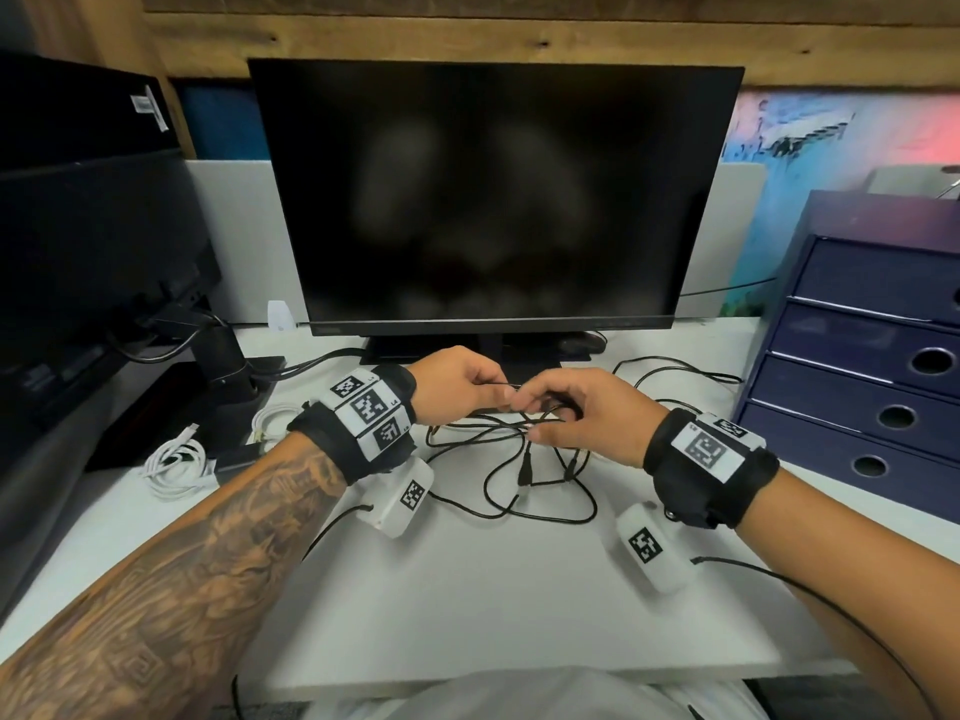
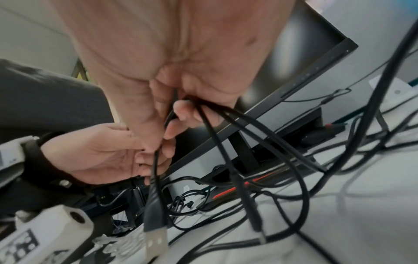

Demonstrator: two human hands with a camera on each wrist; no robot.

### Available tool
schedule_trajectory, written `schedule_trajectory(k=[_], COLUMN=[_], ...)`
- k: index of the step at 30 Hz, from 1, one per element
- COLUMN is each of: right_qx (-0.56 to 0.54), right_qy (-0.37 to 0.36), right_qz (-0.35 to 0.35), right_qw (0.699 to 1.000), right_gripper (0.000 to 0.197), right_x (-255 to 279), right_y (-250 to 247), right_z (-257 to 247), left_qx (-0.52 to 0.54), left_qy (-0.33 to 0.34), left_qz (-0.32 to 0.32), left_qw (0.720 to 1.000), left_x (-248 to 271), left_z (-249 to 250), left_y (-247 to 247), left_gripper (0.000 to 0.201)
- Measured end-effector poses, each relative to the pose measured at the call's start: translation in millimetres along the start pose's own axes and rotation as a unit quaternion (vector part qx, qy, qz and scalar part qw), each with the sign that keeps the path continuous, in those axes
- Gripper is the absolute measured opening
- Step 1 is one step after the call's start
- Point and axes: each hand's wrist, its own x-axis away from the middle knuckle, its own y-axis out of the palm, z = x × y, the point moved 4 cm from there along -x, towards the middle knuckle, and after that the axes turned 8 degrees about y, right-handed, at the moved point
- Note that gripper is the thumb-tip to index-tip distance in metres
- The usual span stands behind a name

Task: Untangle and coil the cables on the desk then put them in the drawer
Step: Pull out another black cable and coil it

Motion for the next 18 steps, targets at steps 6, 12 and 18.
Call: schedule_trajectory(k=[6, 12, 18], right_qx=[0.052, -0.03, 0.071], right_qy=[-0.058, -0.02, -0.086], right_qz=[0.083, 0.071, 0.13], right_qw=[0.993, 0.997, 0.985], right_gripper=[0.022, 0.029, 0.034], right_x=[-2.5, -1.7, 0.6], right_y=[-5.9, -12.5, -8.0], right_z=[-4.6, -5.7, -14.6], left_qx=[0.029, 0.051, 0.067], left_qy=[0.004, 0.008, -0.009], left_qz=[-0.004, 0.008, 0.027], left_qw=[1.0, 0.999, 0.997], left_x=[2.5, 1.9, 0.6], left_z=[1.1, -3.5, -8.2], left_y=[-6.6, -10.5, -10.7], left_gripper=[0.022, 0.021, 0.022])
